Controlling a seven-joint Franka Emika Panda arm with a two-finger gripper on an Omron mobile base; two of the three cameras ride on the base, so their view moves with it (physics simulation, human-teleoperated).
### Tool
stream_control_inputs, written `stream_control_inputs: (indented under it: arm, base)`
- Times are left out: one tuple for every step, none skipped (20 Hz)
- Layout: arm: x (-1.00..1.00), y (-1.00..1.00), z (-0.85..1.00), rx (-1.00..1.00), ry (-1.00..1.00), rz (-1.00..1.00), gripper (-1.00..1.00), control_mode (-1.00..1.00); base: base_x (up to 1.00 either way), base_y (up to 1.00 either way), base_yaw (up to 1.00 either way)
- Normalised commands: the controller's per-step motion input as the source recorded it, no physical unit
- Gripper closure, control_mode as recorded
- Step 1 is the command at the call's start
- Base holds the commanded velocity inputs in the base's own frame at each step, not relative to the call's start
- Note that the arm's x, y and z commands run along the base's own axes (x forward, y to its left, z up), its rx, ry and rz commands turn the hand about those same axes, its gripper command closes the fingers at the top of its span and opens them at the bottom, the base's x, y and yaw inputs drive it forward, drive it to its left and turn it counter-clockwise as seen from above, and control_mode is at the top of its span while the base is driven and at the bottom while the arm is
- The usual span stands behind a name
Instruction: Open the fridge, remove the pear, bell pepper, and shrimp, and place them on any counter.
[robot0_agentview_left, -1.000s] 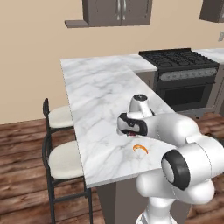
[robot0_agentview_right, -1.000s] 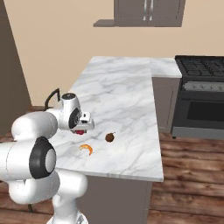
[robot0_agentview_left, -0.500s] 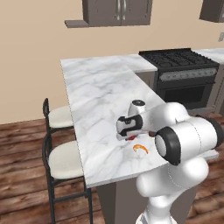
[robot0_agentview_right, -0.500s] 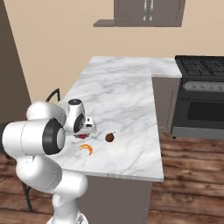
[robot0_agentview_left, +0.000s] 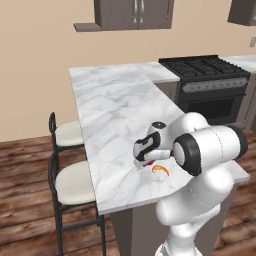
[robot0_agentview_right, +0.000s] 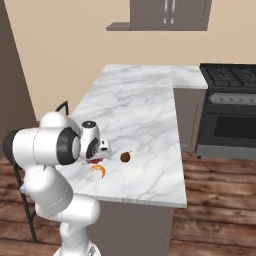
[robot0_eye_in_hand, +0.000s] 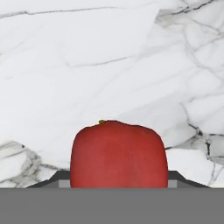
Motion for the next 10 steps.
stream_control_inputs:
  arm:
    - [0.00, 0.00, -0.46, 0.00, 0.00, 0.07, 1.00, -1.00]
    - [0.00, 0.00, -0.43, 0.00, 0.00, 0.07, 1.00, -1.00]
    - [0.00, 0.02, -0.45, 0.00, 0.00, 0.07, 1.00, -1.00]
    - [0.00, 0.12, -0.44, 0.00, 0.00, 0.08, 1.00, -1.00]
    - [0.00, 0.18, -0.44, -0.01, 0.00, 0.09, -1.00, -1.00]
    - [0.00, 0.21, -0.44, -0.02, 0.00, 0.09, -1.00, -1.00]
    - [0.00, 0.16, -0.34, 0.00, 0.00, 0.09, -1.00, -1.00]
    - [0.00, 0.09, -0.17, 0.00, 0.00, 0.08, -1.00, -1.00]
    - [0.00, 0.00, 0.00, 0.00, -0.03, 0.08, -1.00, -1.00]
    - [-0.18, 0.00, 0.16, 0.05, -0.19, 0.04, -1.00, -1.00]
  base:
    - [0.00, 0.00, 0.00]
    - [0.00, 0.00, 0.00]
    - [0.00, 0.00, 0.00]
    - [0.00, 0.00, 0.00]
    - [0.00, 0.00, 0.00]
    - [0.00, 0.00, 0.00]
    - [0.00, 0.00, 0.00]
    - [0.00, 0.00, 0.00]
    - [0.00, 0.00, 0.00]
    - [0.00, 0.00, 0.00]
